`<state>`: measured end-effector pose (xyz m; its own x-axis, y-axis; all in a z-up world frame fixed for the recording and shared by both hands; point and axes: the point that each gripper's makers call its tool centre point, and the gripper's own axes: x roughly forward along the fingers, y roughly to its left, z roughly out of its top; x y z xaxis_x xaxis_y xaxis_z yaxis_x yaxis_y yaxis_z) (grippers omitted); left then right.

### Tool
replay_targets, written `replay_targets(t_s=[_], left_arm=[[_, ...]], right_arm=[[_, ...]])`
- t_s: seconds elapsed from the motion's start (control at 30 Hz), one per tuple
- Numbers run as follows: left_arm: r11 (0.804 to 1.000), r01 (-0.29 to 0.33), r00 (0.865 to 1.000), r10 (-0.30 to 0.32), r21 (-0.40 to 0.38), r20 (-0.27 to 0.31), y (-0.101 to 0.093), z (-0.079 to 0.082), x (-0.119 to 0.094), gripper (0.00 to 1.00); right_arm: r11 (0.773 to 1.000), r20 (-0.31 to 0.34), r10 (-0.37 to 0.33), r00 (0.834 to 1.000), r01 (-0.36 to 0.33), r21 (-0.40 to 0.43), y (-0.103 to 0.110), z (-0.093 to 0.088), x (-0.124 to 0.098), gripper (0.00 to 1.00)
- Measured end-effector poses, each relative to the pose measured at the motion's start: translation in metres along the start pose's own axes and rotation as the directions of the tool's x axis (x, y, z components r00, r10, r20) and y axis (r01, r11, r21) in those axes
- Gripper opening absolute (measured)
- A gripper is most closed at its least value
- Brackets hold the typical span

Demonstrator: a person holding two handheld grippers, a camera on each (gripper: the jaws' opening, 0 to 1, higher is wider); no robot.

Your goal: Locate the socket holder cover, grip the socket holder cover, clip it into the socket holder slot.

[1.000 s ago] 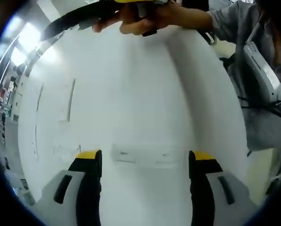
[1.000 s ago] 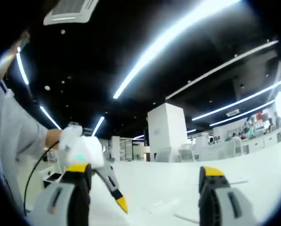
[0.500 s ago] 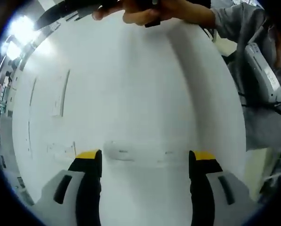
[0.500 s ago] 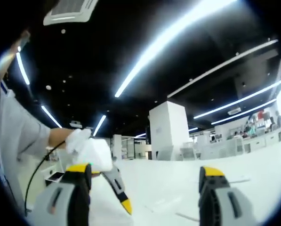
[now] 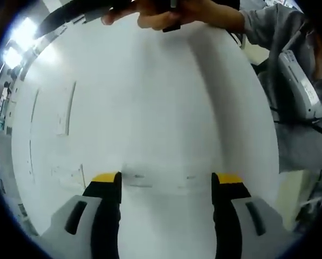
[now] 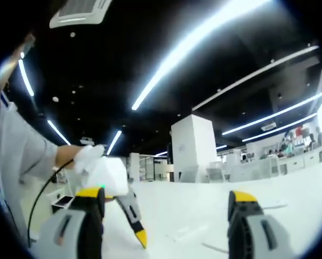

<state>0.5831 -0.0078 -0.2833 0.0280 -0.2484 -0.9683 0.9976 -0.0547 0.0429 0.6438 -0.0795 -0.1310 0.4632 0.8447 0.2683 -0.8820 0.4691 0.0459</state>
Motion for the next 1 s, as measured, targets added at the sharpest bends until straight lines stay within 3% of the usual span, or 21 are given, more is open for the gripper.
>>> replay_targets(t_s=[0.23,0.47,1.0], left_arm=[[1.0,-0.004,1.0,0.003,-0.013,-0.022,0.0005,0.0003,0.0003,0.67],[0.997,-0.004,1.0,0.001,-0.074,-0.031,0.0021,0.0015,-0.0012,0.66],[0.997,0.002,0.997,-0.008,-0.076,-0.077,0.0073,-0.0046,-0.0021,0.65]], right_arm=[[1.0,-0.003,0.002,1.0,-0.002,-0.003,0.0006,-0.0003,0.0,0.95],[1.0,0.002,-0.004,1.0,0.004,-0.002,-0.0015,0.0013,-0.0011,0.95],[0.999,0.012,-0.035,0.999,0.035,0.007,-0.008,0.0031,-0.0032,0.95]])
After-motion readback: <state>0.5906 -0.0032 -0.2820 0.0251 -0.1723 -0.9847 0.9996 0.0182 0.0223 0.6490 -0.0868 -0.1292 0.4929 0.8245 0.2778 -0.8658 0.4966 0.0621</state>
